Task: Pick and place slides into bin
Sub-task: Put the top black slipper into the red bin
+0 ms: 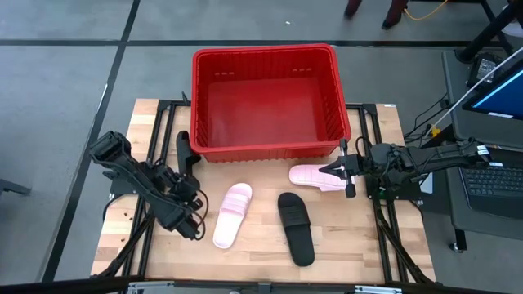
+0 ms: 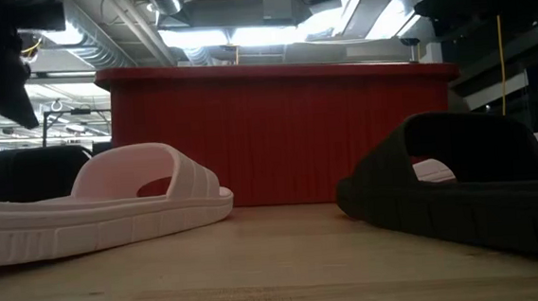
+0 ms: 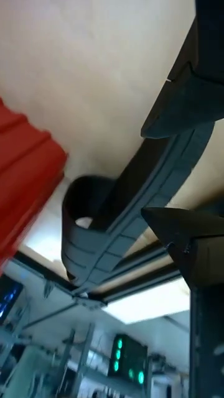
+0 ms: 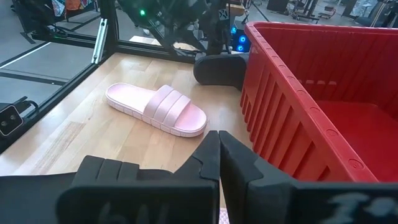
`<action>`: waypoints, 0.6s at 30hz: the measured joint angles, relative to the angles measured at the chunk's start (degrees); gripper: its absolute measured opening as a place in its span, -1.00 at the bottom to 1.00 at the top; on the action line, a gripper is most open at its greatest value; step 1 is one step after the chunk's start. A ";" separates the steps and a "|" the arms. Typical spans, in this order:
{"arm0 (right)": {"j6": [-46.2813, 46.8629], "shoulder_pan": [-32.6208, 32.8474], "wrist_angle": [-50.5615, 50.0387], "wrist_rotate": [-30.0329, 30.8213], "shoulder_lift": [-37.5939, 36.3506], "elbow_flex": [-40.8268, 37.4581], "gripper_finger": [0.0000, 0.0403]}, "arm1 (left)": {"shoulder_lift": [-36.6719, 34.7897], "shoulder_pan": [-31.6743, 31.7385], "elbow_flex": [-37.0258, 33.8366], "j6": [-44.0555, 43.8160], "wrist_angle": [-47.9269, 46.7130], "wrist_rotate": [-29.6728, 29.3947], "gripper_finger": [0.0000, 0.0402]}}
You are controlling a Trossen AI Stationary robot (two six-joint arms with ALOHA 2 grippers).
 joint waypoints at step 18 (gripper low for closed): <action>0.07 0.00 -0.02 0.00 0.00 0.00 -0.97 | 0.02 3.33 -5.02 2.83 0.41 -9.96 -0.07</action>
